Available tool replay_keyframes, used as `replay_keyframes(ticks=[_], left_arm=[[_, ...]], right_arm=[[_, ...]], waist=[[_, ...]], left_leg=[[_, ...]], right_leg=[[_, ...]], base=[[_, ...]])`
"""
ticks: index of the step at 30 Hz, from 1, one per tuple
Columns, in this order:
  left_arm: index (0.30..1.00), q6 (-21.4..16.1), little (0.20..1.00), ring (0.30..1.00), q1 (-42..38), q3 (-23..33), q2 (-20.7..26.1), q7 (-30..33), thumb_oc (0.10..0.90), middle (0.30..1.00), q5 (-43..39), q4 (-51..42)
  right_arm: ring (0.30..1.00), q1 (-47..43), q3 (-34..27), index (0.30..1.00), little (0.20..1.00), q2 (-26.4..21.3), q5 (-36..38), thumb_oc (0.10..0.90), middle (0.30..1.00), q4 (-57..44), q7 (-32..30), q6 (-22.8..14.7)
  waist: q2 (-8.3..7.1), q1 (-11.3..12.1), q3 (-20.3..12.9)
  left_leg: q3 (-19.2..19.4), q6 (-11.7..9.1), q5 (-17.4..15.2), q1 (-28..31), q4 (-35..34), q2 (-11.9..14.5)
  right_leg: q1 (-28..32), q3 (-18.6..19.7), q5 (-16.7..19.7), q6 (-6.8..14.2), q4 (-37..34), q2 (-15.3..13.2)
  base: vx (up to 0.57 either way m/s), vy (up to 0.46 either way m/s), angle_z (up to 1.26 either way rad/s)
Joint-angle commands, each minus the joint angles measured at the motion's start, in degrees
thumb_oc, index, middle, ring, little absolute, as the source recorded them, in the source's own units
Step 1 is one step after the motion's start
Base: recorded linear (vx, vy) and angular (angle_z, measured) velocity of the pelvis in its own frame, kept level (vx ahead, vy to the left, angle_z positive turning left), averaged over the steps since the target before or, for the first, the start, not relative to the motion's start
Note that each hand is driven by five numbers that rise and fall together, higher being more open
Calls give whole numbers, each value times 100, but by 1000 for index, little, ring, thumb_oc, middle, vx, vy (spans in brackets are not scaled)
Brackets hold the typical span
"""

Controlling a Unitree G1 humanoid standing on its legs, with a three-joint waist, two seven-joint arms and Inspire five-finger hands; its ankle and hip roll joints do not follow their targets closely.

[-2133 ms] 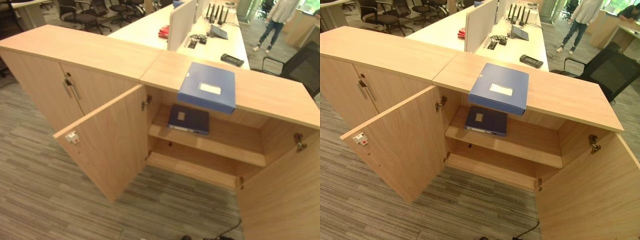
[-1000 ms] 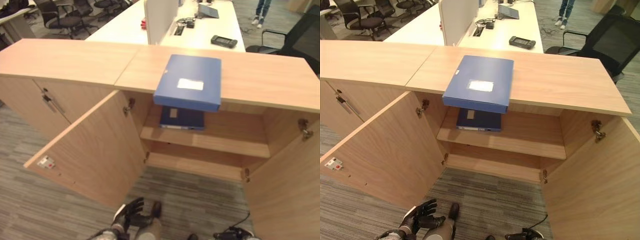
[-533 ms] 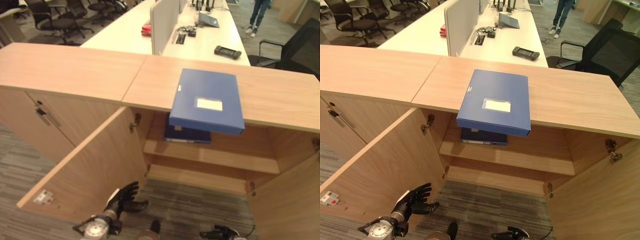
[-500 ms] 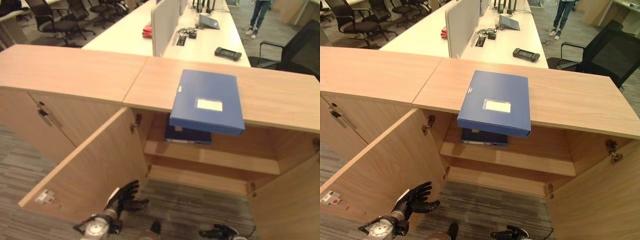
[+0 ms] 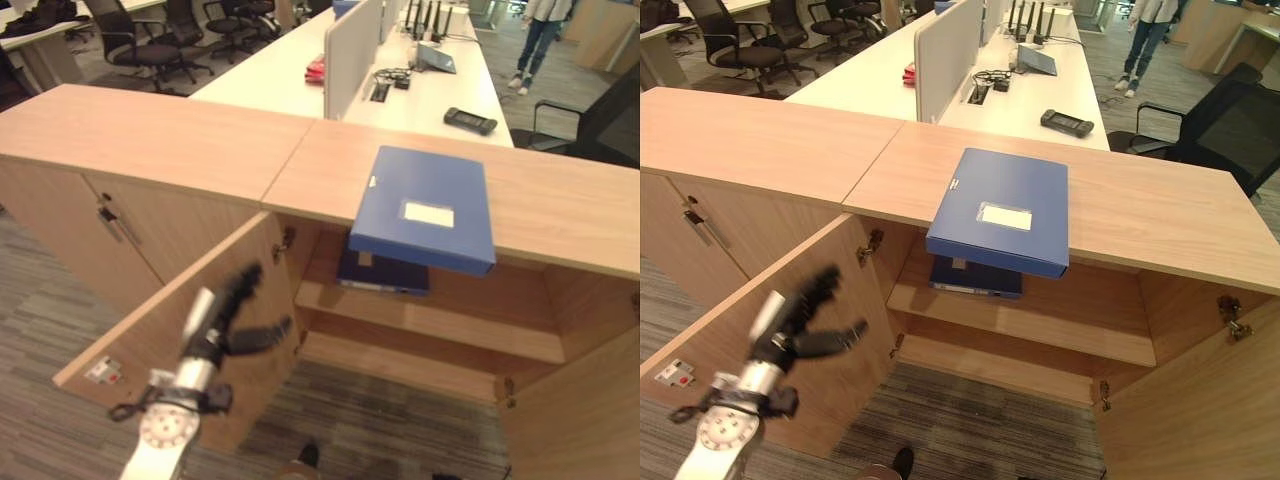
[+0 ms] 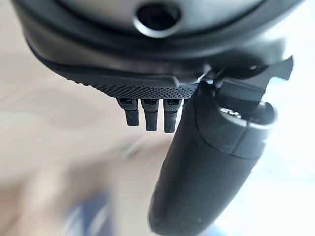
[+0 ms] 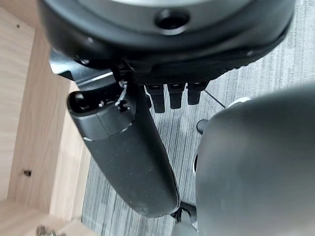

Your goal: Put the empty folder in the office cabinet

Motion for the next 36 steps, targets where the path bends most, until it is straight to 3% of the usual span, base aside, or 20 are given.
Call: replay_keyframes(ticks=[1, 7, 13, 29, 36], left_arm=[[900, -630, 900, 900, -483, 146, 376, 529, 800, 900, 884, -685], [900, -666, 900, 900, -1873, -426, 956, 882, 800, 900, 2011, -791], [900, -661, 900, 900, -3646, -1826, 1468, 924, 800, 900, 3073, -122], [900, -476, 900, 900, -4457, -3330, 821, 588, 800, 900, 3960, 1319], [900, -216, 900, 900, -4687, -3385, 539, 790, 800, 900, 4275, 1948]], right_arm=[[900, -183, 293, 900, 900, 220, 36, 800, 900, -112, -113, -48], [900, -290, 557, 900, 900, 298, -144, 800, 900, 25, -103, -10], [900, -379, 764, 900, 900, 157, -351, 800, 900, 84, -185, -40], [900, -313, 641, 900, 900, 30, -504, 800, 900, 345, -350, -31], [900, -247, 627, 900, 900, 28, -506, 800, 900, 381, -373, -15]], waist=[[-235, 58, -159], [-287, -132, -306], [-210, -494, -465], [-172, -795, -599], [-177, -872, -628]], left_leg=[[-139, -6, -19, -283, -160, -29], [-30, -44, -12, -235, -160, 42], [97, -45, -42, -169, -160, 120], [186, -11, -132, -53, -160, 123], [165, -9, -162, -26, -160, 92]], right_leg=[[-242, 5, -77, -141, 285, -5], [-217, 71, -65, -141, 268, 13], [-278, 221, -61, -154, 283, 50], [-220, 328, -41, -165, 191, 99], [-186, 307, -23, -162, 141, 89]], base=[[-3, -52, 7], [4, -35, 1], [-10, -16, -17], [0, -6, -9], [0, 0, 0]])
